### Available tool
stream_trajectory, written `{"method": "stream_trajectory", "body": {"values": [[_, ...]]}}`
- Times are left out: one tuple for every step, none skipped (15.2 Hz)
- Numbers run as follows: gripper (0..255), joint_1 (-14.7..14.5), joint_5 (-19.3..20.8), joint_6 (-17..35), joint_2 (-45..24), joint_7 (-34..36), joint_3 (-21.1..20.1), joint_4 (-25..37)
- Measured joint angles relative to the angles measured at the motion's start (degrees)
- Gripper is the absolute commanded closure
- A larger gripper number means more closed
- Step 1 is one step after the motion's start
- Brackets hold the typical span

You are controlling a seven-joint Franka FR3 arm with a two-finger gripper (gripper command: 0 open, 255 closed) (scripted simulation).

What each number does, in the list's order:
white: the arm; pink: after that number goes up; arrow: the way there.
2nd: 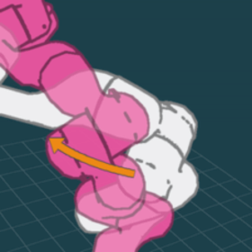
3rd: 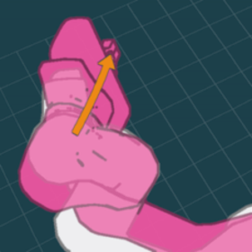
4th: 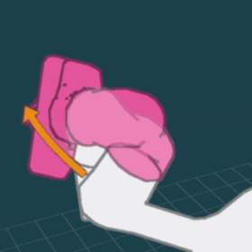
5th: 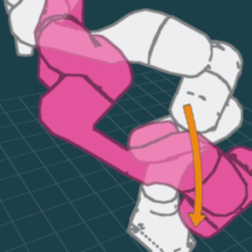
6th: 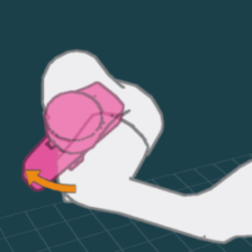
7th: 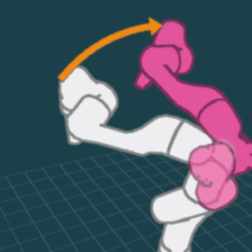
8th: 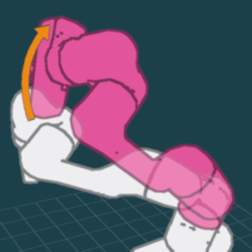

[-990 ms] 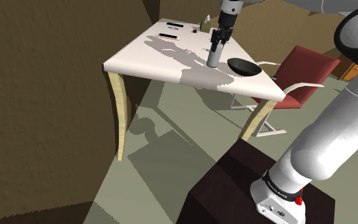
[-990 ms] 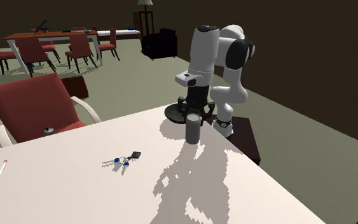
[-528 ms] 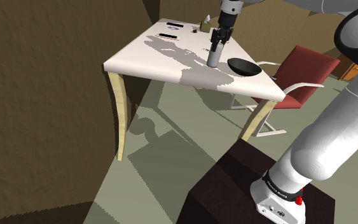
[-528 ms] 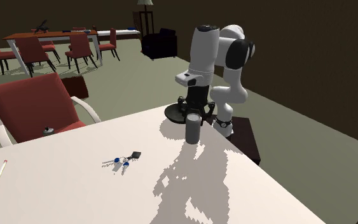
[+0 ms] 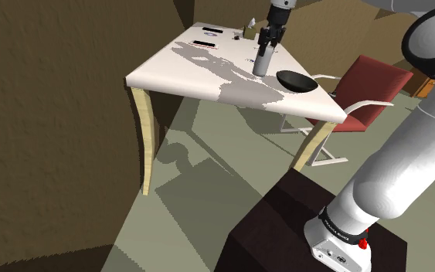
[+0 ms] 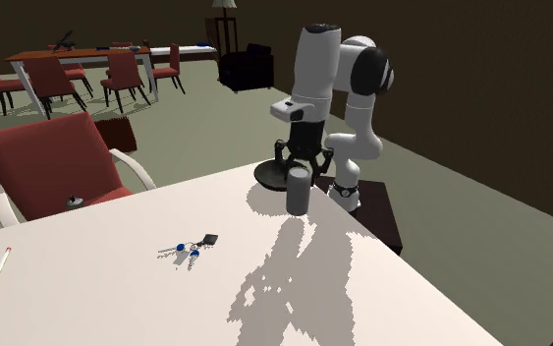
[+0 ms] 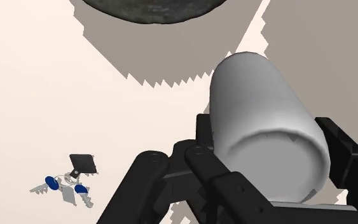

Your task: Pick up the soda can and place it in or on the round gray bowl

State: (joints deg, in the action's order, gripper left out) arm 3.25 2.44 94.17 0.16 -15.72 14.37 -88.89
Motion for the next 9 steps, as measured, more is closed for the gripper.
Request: {"method": "stream_trajectory", "body": {"values": [[255, 0.1, 0.0, -0.7, 0.0, -0.2, 0.1, 0.7], [255, 0.0, -0.2, -1.5, -0.6, -0.1, 0.0, 2.1], [255, 0.1, -0.2, -2.3, -0.7, -0.2, 0.1, 3.0], [255, 0.1, -0.3, -3.1, -1.0, -0.4, 0.1, 4.1], [255, 0.2, -0.4, -4.0, -1.4, -0.5, 0.2, 5.4], [255, 0.2, -0.5, -5.0, -1.8, -0.6, 0.2, 6.8], [255, 0.3, -0.7, -6.0, -2.4, -0.7, 0.3, 8.3], [255, 0.3, -0.7, -6.9, -2.6, -0.8, 0.3, 9.5], [255, 0.3, -0.8, -7.8, -3.0, -0.8, 0.3, 10.6]]}}
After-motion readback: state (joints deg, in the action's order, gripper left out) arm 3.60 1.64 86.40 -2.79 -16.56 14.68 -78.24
